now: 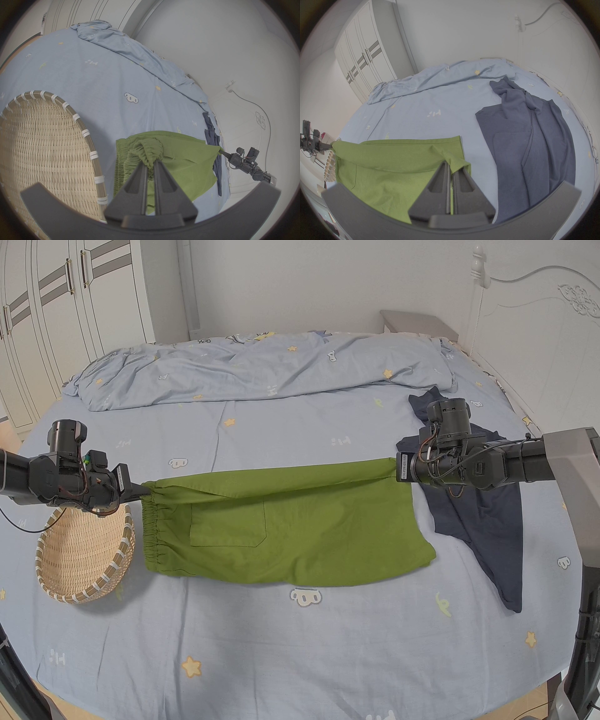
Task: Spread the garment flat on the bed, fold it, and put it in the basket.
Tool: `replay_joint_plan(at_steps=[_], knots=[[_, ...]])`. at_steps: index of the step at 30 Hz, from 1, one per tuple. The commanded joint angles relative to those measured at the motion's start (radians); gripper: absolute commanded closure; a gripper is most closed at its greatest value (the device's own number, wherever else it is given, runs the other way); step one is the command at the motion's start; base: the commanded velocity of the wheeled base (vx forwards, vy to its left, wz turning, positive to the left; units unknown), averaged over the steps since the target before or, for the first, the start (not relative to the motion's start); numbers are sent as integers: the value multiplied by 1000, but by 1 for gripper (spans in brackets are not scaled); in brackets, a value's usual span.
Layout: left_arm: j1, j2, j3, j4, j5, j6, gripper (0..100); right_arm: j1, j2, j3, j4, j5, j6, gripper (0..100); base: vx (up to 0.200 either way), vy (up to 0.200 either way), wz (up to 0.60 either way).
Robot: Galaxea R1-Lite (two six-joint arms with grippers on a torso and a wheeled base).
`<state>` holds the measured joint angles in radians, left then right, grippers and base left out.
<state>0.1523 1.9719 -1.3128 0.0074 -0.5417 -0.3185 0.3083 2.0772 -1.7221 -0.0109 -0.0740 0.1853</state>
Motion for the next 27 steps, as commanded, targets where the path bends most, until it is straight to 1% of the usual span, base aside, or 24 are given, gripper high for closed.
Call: replay_joint_plan(at_steps=[1, 10, 13, 14, 18, 19, 26, 27], knots=[[0, 27, -11, 0, 0, -2, 100, 0, 14, 4, -3, -1, 2, 100, 0, 0, 0], [-2, 36, -17, -1, 2, -1, 100, 0, 32, 4, -11, 0, 3, 100, 0, 0, 0], [0, 47, -23, -1, 2, -1, 100, 5, 44, 3, -43, -1, 0, 100, 0, 0, 0], [0, 48, -23, 0, 2, -1, 0, 6, 46, 3, -44, 0, 0, 100, 0, 0, 0], [-2, 51, -23, -1, 3, -1, 0, 11, 57, -1, -46, 0, 0, 100, 0, 0, 0], [-7, 50, -23, -1, 6, -2, 0, 12, 61, 1, -46, 0, 0, 0, 0, 0, 0], [-46, 30, -17, 0, 16, -11, 0, 15, 60, 6, -47, 2, 8, 0, 0, 0, 0], [-65, 5, -8, 3, 16, -17, 0, 15, 58, 6, -47, 2, 8, 0, 0, 0, 0]])
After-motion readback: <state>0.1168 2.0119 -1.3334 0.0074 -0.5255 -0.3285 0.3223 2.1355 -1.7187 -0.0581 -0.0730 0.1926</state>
